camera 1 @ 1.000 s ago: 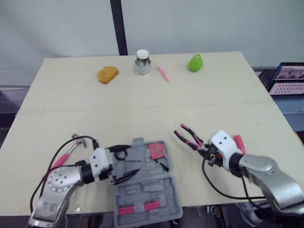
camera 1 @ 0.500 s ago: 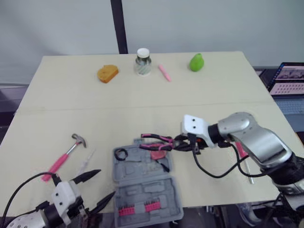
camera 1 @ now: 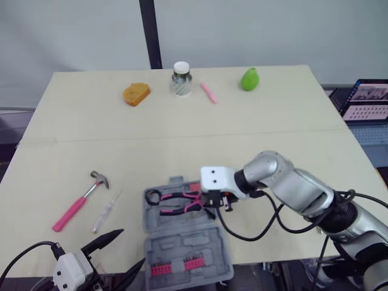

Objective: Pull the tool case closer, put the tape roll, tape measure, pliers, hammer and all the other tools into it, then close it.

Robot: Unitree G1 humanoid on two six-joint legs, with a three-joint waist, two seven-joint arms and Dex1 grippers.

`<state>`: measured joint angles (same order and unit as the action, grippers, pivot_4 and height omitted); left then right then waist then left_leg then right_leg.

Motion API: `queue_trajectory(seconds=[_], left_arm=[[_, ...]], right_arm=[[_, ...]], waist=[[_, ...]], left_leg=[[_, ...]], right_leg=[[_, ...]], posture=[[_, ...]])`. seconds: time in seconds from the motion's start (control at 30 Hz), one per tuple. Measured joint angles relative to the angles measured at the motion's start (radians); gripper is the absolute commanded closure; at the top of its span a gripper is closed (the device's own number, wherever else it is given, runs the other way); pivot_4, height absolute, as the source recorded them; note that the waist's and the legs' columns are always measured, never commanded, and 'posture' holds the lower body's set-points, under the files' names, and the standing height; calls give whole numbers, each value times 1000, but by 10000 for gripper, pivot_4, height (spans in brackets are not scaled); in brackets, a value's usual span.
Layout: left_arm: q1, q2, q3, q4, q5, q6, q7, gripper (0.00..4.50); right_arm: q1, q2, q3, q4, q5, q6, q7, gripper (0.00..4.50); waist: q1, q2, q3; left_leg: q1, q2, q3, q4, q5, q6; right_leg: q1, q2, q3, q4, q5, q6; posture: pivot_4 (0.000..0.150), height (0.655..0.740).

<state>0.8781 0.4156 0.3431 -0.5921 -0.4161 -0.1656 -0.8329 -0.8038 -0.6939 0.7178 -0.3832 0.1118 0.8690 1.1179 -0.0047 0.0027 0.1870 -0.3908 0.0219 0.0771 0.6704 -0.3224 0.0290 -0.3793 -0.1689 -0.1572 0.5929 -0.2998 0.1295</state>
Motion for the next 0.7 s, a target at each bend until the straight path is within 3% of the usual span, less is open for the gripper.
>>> queue_trajectory(seconds=[0.3,0.7], left_arm=[[29,-23,4,-26,-18,0,23,0],[19,-25,0,-28,-29,3,52,0]], right_arm=[[-20,120,72,38,-76,38,-27,35588],[-20,173,108,59,-113,80,-63,35588]], waist=[[0,1,0],[-1,1,0]], left_leg=[[-1,3,0,9,-4,0],[-2,6,5,12,-7,-1]], right_leg=[[0,3,0,3,0,-1],[-5,3,0,9,-2,-4]], posture=[[1500,7400],[1500,7400]])
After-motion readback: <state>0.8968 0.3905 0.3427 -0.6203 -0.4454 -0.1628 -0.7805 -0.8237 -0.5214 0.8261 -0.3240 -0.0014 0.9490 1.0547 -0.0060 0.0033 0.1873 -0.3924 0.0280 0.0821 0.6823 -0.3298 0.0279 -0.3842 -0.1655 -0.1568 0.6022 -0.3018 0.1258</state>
